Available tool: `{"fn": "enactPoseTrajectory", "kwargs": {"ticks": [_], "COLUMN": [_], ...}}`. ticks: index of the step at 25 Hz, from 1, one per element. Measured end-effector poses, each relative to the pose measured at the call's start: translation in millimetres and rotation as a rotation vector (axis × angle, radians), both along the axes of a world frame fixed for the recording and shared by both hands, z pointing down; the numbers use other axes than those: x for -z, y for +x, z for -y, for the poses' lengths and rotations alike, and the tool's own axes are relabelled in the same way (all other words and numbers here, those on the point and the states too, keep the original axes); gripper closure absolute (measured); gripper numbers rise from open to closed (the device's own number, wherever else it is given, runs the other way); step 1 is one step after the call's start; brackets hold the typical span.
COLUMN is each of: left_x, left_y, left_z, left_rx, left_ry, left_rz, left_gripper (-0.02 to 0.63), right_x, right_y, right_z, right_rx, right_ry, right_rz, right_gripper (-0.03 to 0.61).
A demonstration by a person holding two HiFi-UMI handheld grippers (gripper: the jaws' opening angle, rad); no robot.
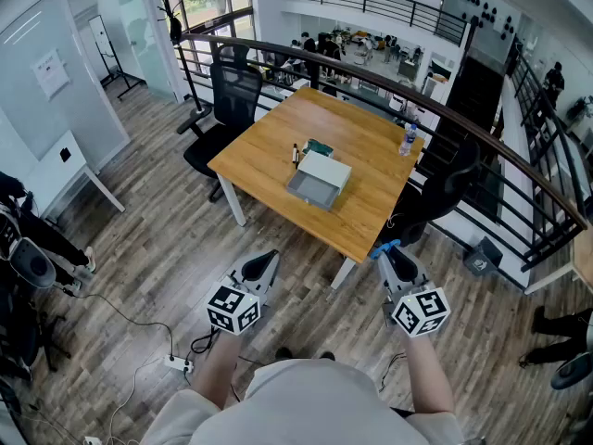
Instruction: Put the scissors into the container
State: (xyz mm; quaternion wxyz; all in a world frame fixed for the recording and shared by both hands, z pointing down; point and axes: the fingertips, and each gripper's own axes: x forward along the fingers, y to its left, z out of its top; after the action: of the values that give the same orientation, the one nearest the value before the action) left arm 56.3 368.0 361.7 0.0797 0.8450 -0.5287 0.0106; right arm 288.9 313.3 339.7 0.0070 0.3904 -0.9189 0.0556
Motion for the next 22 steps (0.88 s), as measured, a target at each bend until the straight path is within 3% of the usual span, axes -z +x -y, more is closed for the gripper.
{"fn": "enactPoseTrajectory", "kwargs": {"ticks": [22], "left_x": [-14], "left_y": [-18], "left_z": [0], "left_rx": [-0.021], "left_ry": [-0.031], "left_rz": [-0.006], "left_gripper": [0.621], "right_x": [-8], "right_y": [-22], "right_z": [-6], "right_rx": [-0.01], "right_ry": [-0.014], "right_rz": [-0.002], "right_gripper": [0.492]}}
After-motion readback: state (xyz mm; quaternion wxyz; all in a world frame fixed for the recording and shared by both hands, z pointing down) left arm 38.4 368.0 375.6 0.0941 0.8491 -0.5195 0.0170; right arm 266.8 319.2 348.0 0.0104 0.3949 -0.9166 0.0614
